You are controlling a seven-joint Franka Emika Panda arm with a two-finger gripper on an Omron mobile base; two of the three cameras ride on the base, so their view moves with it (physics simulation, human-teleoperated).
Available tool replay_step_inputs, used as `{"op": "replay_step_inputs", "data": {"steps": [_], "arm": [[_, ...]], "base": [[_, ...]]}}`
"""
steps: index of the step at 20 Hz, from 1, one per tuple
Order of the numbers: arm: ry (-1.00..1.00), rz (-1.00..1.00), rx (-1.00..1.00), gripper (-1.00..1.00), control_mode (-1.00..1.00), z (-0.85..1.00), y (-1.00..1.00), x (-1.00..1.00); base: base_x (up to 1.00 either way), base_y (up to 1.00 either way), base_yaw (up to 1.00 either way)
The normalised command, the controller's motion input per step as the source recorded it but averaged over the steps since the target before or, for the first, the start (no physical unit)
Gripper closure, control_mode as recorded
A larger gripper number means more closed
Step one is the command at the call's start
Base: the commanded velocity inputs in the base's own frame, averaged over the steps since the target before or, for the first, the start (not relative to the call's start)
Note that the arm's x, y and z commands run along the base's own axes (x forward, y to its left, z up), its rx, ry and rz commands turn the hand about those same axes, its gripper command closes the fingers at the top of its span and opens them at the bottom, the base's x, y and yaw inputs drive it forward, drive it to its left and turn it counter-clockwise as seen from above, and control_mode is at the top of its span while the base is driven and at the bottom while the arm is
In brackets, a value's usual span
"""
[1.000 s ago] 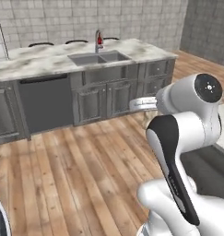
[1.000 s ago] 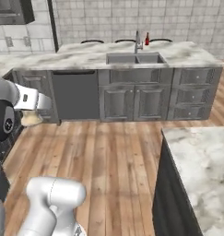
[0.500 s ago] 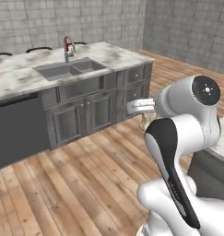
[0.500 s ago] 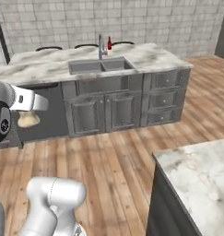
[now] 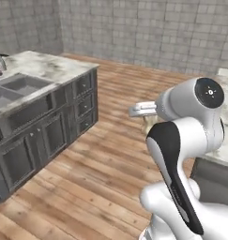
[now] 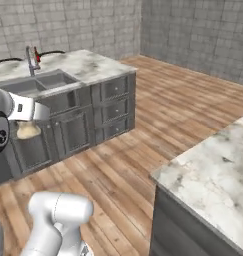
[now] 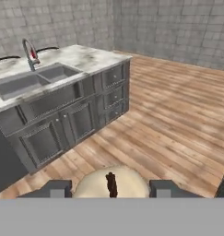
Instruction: Get the candle and the beer from the cabinet and move them to the dining counter.
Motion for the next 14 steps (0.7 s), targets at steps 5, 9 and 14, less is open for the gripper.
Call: {"op": "replay_step_inputs", "data": {"steps": [5, 9, 14], "arm": [[0.0, 0.0, 0.0, 1.0, 1.0, 0.0, 0.0, 0.0], [0.0, 0.0, 0.0, 1.0, 1.0, 0.0, 0.0, 0.0], [0.0, 0.0, 0.0, 1.0, 1.0, 0.0, 0.0, 0.0]], "base": [[0.15, 0.42, -0.89], [0.31, 0.55, -0.84], [0.44, 0.87, -0.68]]}}
